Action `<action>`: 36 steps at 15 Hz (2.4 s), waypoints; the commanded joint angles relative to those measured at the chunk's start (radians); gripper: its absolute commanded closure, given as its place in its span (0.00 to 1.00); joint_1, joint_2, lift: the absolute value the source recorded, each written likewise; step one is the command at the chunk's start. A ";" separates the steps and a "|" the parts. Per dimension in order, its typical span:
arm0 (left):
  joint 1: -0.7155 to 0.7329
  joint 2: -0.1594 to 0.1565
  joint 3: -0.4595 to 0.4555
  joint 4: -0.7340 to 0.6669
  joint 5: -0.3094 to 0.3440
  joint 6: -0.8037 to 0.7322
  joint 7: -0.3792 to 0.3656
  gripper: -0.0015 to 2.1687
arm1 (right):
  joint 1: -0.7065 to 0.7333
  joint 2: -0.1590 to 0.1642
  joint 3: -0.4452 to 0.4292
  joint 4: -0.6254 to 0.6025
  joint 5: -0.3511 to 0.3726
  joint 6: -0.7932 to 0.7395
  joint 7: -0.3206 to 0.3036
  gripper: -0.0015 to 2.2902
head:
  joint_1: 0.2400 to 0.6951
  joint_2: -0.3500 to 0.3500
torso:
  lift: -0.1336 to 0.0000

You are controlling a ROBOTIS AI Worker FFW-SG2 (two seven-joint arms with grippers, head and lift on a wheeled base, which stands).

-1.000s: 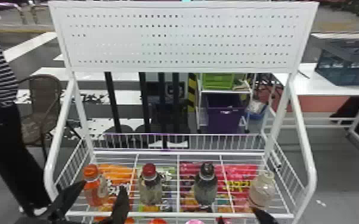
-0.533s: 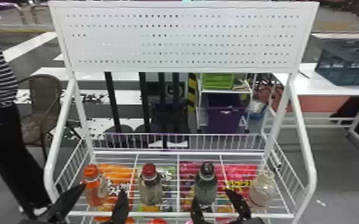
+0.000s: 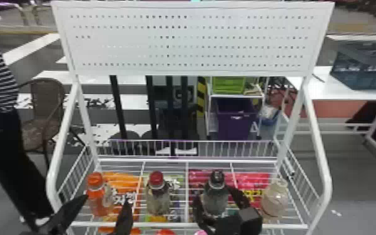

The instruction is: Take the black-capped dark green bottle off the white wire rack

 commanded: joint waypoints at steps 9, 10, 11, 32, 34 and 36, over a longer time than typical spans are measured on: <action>-0.002 0.000 0.008 0.006 0.006 -0.005 -0.002 0.07 | -0.030 -0.006 -0.004 0.022 -0.024 0.058 0.013 0.58 | 0.57 0.50 | 1.00; -0.002 0.000 0.008 0.006 0.006 -0.005 -0.002 0.07 | -0.013 -0.011 -0.006 -0.010 -0.025 0.062 0.013 0.58 | 0.57 0.50 | 1.00; -0.002 0.000 0.008 0.008 0.006 -0.005 -0.002 0.07 | 0.012 -0.018 -0.006 -0.056 -0.025 0.080 0.013 0.58 | 0.57 0.50 | 1.00; -0.020 -0.009 0.003 0.002 0.007 -0.002 0.000 0.07 | 0.815 -0.104 -0.473 -0.940 -0.137 0.095 0.187 0.58 | 0.57 0.50 | 1.00; -0.022 -0.011 0.002 -0.001 0.007 -0.002 0.000 0.07 | 0.820 -0.100 -0.480 -0.948 -0.150 0.092 0.187 0.58 | 0.57 0.50 | 1.00; -0.019 -0.011 0.002 -0.006 0.007 -0.002 0.000 0.07 | 0.819 -0.097 -0.481 -0.948 -0.150 0.092 0.198 0.58 | 0.57 0.50 | 1.00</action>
